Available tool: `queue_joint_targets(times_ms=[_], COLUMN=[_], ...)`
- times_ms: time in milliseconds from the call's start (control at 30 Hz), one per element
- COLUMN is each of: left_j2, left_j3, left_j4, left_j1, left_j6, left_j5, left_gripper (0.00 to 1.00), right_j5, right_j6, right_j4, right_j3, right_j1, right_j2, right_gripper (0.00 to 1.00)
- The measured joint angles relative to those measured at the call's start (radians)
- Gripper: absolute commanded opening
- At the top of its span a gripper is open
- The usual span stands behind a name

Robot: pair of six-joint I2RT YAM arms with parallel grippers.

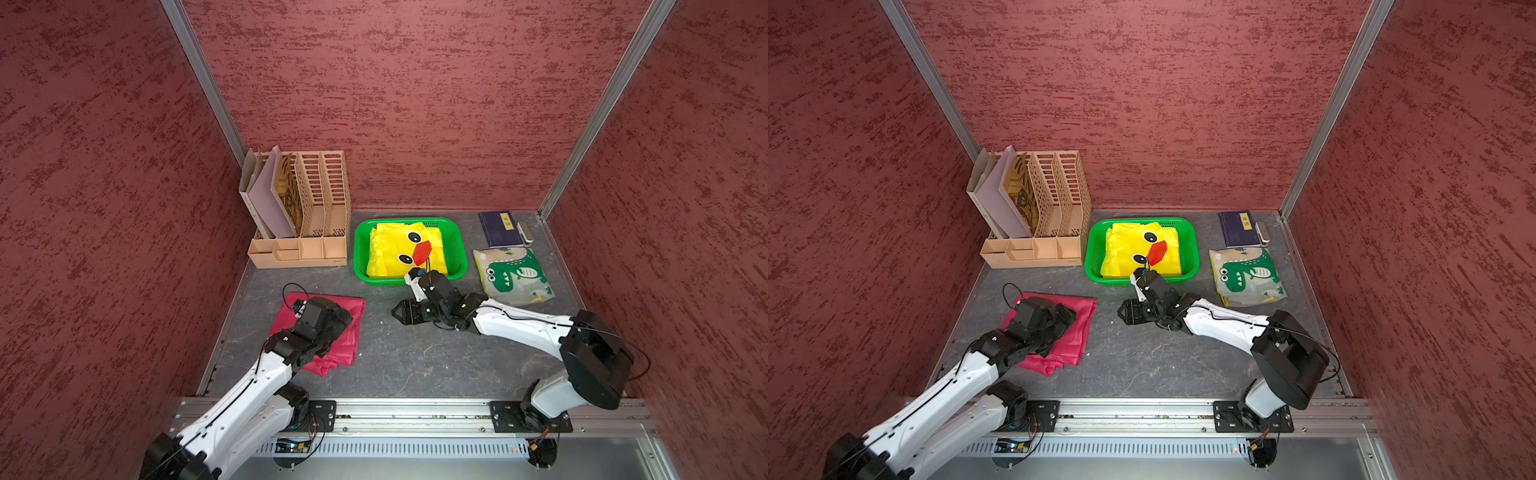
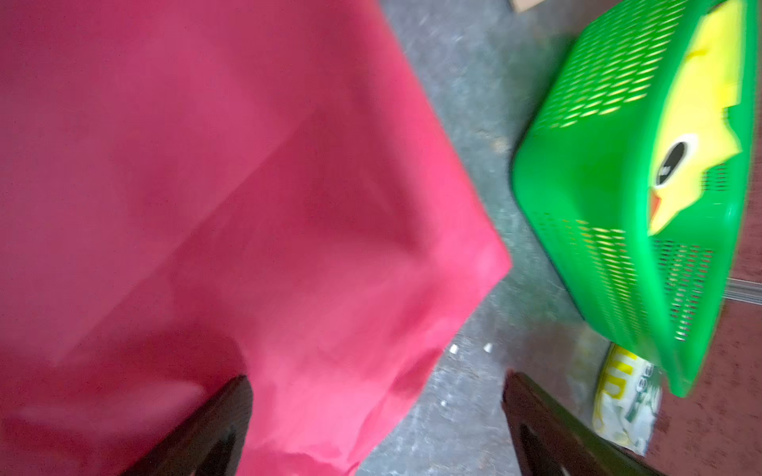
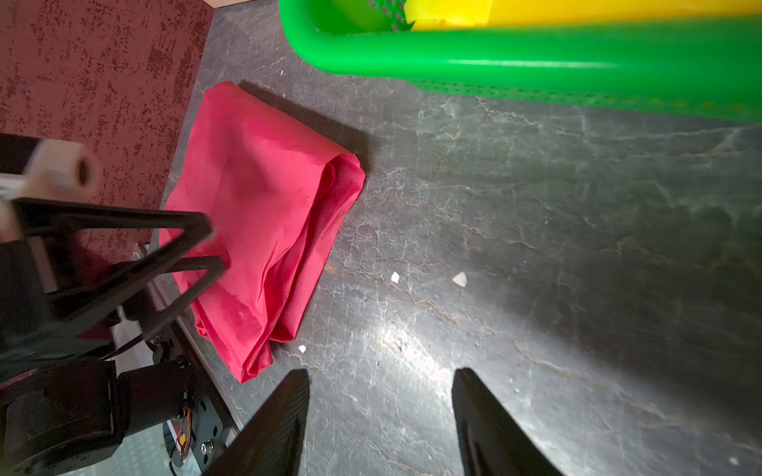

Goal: Put the folded raincoat in the basket
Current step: Move the raincoat to the center of the board.

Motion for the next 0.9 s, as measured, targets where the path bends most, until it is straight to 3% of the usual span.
queue_joint_targets(times_ms=[100,233,367,567,900], left_j2=[-0.002,0.100,0.190,0.174,0.170], left_j3=[0.117,0.245,0.283,0.282,0.282], left_j4=[-0.060,-0.104,-0.113,-0.110,-0.111], left_j1=[0.011,0.067,0.212,0.425,0.460], left_j6=[0.076,0.182,0.278,0.379,0.451], left_j5=[-0.027,-0.044,-0.008,0.085,0.122], left_gripper=[1.00,1.00,1.00,1.00,1.00], right_j5=[0.001,0.005,0.024,0.068,0.127], right_j6=[0.042,0.102,0.170,0.263,0.297], right_j4=[0.012,0.014,0.019,0.021,-0.026], right_j3=[0.027,0.101,0.179,0.252,0.412], right_j1=[0.024,0.092,0.156,0.206,0.241], right_j2=[0.049,0.135,0.222,0.339,0.474], right_gripper=[0.67,0.73,0.74,0.73,0.66])
